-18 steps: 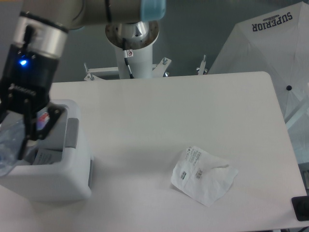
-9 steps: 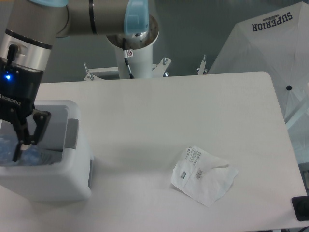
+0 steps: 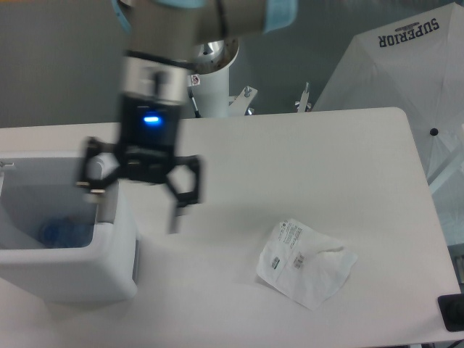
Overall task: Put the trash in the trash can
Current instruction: 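Move the gripper over the white wrapper and descend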
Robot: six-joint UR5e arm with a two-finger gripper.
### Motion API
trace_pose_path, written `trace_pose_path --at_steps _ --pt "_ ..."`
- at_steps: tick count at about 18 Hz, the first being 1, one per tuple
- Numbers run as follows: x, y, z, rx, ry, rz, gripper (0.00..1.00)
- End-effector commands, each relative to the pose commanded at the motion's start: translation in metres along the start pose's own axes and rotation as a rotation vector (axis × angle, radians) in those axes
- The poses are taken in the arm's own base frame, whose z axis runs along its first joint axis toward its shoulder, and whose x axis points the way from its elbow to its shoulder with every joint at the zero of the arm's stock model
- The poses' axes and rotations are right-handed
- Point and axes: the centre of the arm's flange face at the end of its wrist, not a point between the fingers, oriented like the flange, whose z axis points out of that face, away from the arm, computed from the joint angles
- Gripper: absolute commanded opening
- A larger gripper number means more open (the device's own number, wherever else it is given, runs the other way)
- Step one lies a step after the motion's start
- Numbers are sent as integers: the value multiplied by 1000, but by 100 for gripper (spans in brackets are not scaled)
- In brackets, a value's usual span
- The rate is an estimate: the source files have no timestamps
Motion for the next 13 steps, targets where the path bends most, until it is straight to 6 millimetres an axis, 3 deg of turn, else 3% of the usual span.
trace_pose_path --at_steps 2,4,8,11,13 --pt "-36 15 11 -38 -95 -15 100" --pt "-54 36 31 -103 -137 73 100" --pt "-92 90 100 -321 -263 289 100" --pt "-105 117 146 -429 -286 337 100" --pt "-102 133 169 -481 -292 362 100"
